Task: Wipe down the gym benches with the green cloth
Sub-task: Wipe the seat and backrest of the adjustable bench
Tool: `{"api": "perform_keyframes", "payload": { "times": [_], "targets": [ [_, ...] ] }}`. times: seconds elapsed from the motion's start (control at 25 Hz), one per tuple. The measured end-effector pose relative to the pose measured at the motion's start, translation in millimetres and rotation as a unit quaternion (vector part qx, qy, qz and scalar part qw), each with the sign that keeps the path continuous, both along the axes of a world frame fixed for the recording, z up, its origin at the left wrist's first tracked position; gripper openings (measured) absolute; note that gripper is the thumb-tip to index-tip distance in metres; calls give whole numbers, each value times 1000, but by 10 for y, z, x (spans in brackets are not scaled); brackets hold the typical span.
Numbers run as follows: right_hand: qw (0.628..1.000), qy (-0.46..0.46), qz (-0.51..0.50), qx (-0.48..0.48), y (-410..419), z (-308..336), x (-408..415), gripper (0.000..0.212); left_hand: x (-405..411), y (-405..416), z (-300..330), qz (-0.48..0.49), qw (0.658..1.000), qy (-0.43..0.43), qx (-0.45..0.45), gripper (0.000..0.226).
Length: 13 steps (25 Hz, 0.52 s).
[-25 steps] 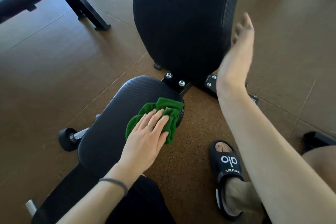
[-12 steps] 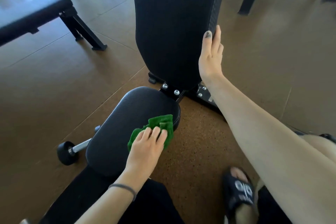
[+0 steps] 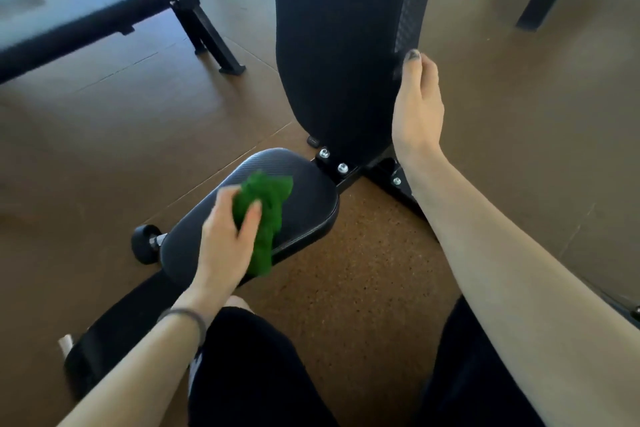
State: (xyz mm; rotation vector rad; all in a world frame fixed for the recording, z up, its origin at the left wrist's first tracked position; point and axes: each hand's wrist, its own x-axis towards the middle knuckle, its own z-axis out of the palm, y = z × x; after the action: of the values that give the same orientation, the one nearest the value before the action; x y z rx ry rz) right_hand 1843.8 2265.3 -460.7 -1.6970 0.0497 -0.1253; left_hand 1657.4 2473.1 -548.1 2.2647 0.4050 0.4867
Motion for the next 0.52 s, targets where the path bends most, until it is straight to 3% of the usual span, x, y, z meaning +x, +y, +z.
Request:
{"api": "perform_keyframes", "payload": {
  "times": [0.08,0.2,0.32,0.52],
  "targets": [
    [1000,11,13,7,-129,58,-8,46,498,-394,361,83,977,-72,-182,7],
    [999,19,42,19,-299,54,40,39,1100,-958,704,89,938,-134,-308,18],
    [997,26,69,32,-423,56,127,36,1572,-1390,822,95,926,-145,-336,23],
    [992,-11,115,52,-411,28,309,38,1868,-1725,749,137,925,-210,-288,16]
  ]
}}
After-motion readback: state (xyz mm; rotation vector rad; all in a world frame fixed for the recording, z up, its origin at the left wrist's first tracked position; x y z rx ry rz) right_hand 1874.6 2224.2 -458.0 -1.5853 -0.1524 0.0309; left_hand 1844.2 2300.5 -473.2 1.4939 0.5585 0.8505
